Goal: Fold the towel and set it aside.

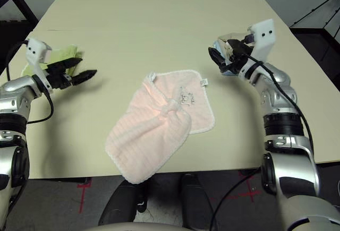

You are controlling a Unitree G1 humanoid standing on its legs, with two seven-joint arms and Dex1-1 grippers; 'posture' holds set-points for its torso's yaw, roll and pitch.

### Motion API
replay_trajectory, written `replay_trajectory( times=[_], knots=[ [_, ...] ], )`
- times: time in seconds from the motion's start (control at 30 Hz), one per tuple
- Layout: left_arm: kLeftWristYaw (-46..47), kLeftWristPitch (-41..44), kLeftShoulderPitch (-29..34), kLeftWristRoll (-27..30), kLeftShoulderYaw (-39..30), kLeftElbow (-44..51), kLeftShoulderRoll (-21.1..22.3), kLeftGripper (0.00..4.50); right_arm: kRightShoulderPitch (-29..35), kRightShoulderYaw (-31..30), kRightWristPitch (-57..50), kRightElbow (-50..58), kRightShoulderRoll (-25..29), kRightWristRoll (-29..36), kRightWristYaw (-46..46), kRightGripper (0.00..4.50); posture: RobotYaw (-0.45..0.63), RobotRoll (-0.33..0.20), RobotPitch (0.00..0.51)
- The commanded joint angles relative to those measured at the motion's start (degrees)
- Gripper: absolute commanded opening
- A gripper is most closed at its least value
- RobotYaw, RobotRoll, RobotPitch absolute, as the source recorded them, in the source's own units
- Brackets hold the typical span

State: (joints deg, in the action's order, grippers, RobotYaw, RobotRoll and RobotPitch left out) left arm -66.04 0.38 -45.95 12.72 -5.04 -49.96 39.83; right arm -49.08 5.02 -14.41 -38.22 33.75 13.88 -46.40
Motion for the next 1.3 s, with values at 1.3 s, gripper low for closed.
replay_trajectory(
  times=[1.3],
  knots=[
    [-25.0,-0.6,2.4,5.8,0.9,11.0,2.5,4.46,-25.8,-14.4,2.5,-33.6,-2.6,-23.3,-20.9,4.46,0.10,0.000,0.234]
  ],
)
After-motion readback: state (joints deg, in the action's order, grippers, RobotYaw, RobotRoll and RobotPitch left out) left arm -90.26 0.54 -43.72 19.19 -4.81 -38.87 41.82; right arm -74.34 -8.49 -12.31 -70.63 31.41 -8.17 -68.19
